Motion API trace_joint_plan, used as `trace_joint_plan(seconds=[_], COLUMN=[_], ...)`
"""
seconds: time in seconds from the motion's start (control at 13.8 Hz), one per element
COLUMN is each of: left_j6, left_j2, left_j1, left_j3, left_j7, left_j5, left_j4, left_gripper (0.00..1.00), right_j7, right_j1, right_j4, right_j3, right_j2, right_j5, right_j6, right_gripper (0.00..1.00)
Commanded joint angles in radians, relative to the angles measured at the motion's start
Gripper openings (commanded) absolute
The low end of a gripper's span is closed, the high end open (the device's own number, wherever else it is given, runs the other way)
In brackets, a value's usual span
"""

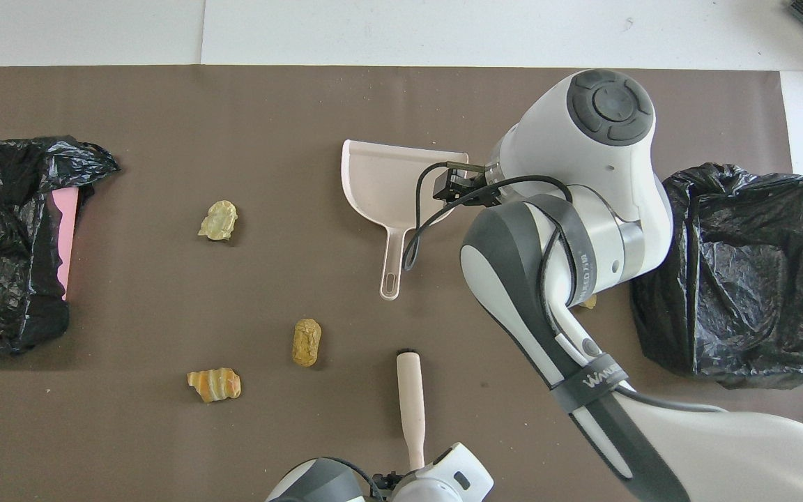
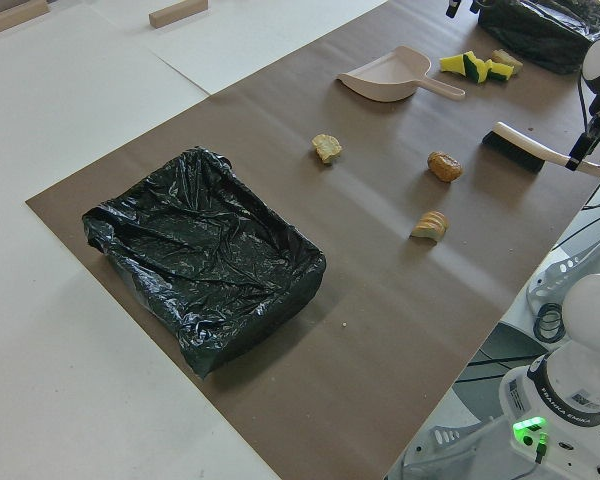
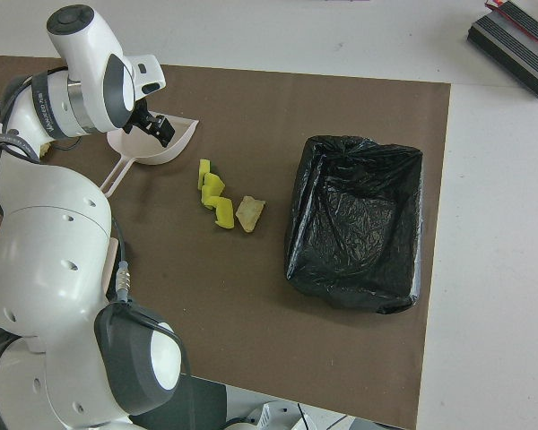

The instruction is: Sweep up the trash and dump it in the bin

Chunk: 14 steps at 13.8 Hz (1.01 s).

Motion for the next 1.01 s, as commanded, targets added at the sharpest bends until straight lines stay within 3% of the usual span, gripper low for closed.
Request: trace_joint_plan(seconds=[0.0, 0.07, 0.36, 0.65, 0.94], left_j6=[0.019, -0.001, -0.058, -0.087, -0.139], left_j2=[0.014, 0.011, -0.009, -0.017, -0.053], left_j1=[-0.027, -0.027, -0.024, -0.017, -0.001], left_j3=[0.019, 0.019, 0.020, 0.022, 0.032], left_j7=[-0.018, -0.020, -0.029, -0.029, -0.008], left_j5=[-0.016, -0.016, -0.016, -0.016, -0.013], left_j4=[-0.010, -0.008, 0.003, 0.010, 0.012], left_gripper=[0.62, 0.57, 0.53, 0.00, 0.00], right_j7=[0.004, 0.003, 0.019, 0.079, 0.125], right_j1=[-0.004, -0.002, 0.007, 0.047, 0.097], right_j4=[0.015, 0.012, 0.010, 0.034, 0.071], right_j3=[0.001, 0.001, 0.015, 0.044, 0.069], right_j2=[0.007, 0.007, 0.022, 0.103, 0.201], right_j5=[0.027, 0.028, 0.025, 0.022, 0.016], right_j6=[0.002, 0.014, 0.028, 0.118, 0.186], right_gripper=[1.00, 1.00, 1.00, 1.00, 1.00])
